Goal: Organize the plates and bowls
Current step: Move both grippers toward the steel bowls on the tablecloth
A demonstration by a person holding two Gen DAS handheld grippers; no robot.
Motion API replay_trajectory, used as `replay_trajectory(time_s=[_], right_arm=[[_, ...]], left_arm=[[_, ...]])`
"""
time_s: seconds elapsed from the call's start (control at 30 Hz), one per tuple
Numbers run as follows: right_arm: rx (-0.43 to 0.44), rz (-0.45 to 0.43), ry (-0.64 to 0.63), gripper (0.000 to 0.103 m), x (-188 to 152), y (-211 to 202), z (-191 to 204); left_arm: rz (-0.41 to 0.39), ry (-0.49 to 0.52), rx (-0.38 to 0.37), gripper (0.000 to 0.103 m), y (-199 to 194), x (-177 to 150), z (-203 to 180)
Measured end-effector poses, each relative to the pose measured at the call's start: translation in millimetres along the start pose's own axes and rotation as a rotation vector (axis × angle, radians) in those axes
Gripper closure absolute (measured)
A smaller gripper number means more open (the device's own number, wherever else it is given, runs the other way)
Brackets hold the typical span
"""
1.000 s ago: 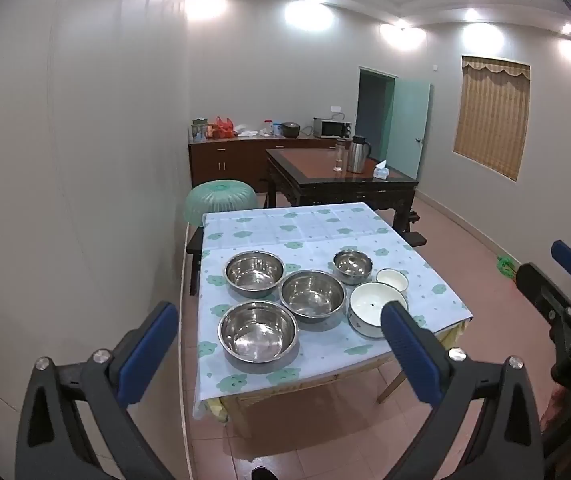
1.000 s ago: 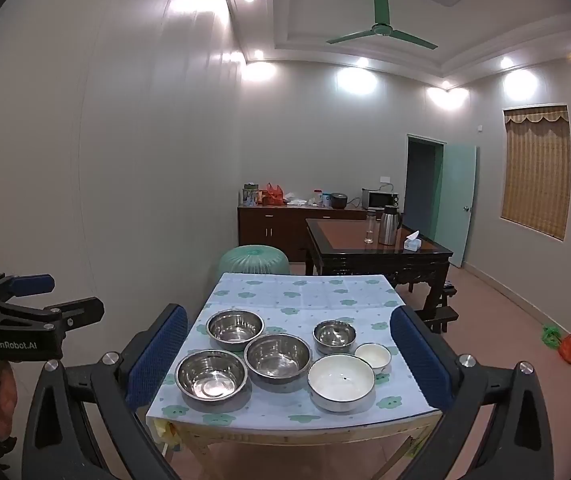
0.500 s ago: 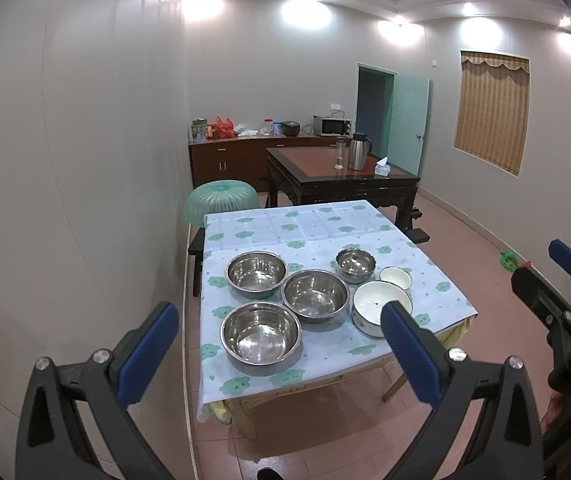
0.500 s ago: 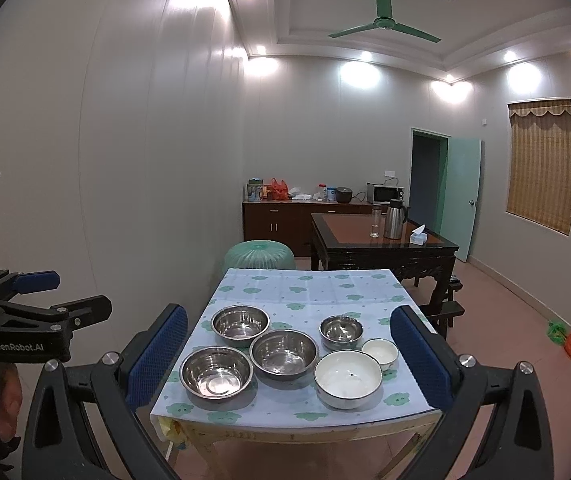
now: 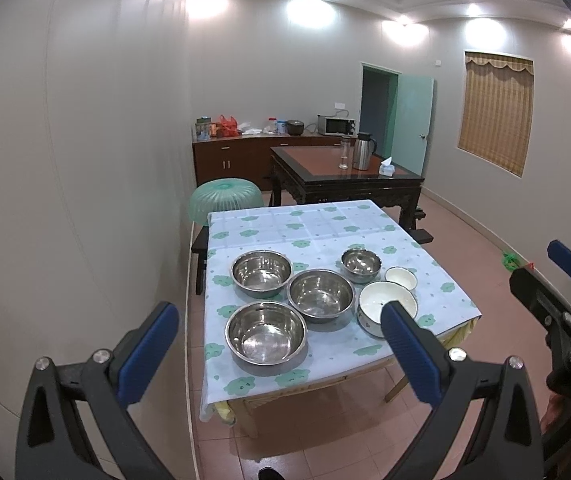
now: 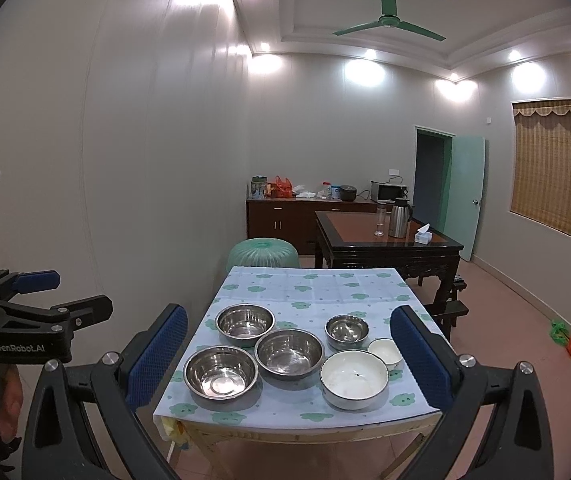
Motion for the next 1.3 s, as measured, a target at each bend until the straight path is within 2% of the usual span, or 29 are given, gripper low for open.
replay_trajectory(time_s=[0.9, 1.3], right_arm=[[0.019, 0.032, -0.003, 0.001, 10, 19, -3], [0.041, 0.068, -0.001, 0.001, 16, 51, -5]], left_arm=[[0.030, -0.011, 0.013, 0.000, 22, 8, 3], [0.069, -0.017, 0.023, 0.000, 55, 22, 8]])
Point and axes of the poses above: each gripper's, at about its wrist camera, not at the fingertips, and y roughly the way its jaws point, z to its left, x to its top, the point moved 1 cm from there along y, roughly the way its jaws point, and after that the axes turned 11 degrees about z, right-handed, at the moved point
